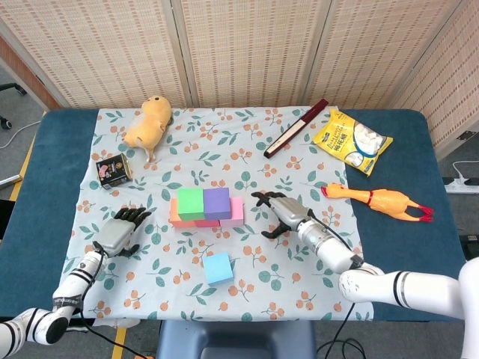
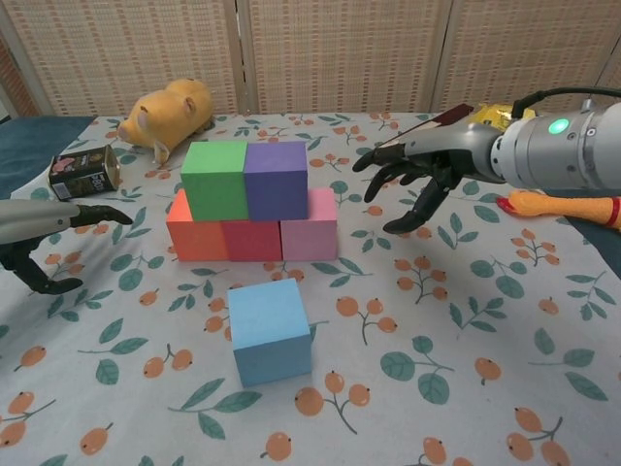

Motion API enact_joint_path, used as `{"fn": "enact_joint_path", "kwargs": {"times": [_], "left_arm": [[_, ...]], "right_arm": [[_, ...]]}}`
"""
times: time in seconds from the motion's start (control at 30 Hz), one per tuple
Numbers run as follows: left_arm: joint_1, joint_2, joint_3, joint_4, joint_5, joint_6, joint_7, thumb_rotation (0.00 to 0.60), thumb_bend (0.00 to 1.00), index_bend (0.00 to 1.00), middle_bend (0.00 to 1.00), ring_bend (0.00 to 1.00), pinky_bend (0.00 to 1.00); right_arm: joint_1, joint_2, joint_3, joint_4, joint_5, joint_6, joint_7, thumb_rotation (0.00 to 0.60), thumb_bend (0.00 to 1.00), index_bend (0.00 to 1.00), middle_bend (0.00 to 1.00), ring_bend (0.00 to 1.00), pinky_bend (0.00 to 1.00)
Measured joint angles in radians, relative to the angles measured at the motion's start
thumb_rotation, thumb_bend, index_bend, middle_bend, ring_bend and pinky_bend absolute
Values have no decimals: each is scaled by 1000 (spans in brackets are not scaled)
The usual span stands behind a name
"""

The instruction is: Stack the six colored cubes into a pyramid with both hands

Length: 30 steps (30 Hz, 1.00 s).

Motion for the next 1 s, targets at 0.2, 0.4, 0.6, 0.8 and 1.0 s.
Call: {"fn": "enact_joint_path", "kwargs": {"times": [0.2, 0.4, 0.6, 0.8, 1.0], "left_arm": [[-11, -13, -13, 5, 5, -9, -1, 600, 403, 25, 0, 0, 14], [-27, -22, -22, -2, 16, -20, 3, 600, 404, 25, 0, 0, 15], [-43, -34, -28, 1, 17, -35, 10, 600, 404, 25, 0, 0, 15], [-52, -43, -30, 4, 20, -45, 13, 600, 405, 25, 0, 0, 14], [-59, -47, -31, -1, 24, -48, 19, 600, 405, 25, 0, 0, 15]], "right_arm": [[13, -38, 1, 31, 8, -1, -14, 600, 215, 0, 188, 0, 0], [30, -82, 4, 67, 20, -5, -28, 600, 215, 0, 188, 0, 0], [42, -111, 9, 94, 30, -10, -35, 600, 215, 0, 188, 0, 0], [49, -130, 11, 110, 37, -14, -40, 600, 215, 0, 188, 0, 0], [54, -147, 18, 124, 38, -17, -41, 600, 215, 0, 188, 0, 0]]}}
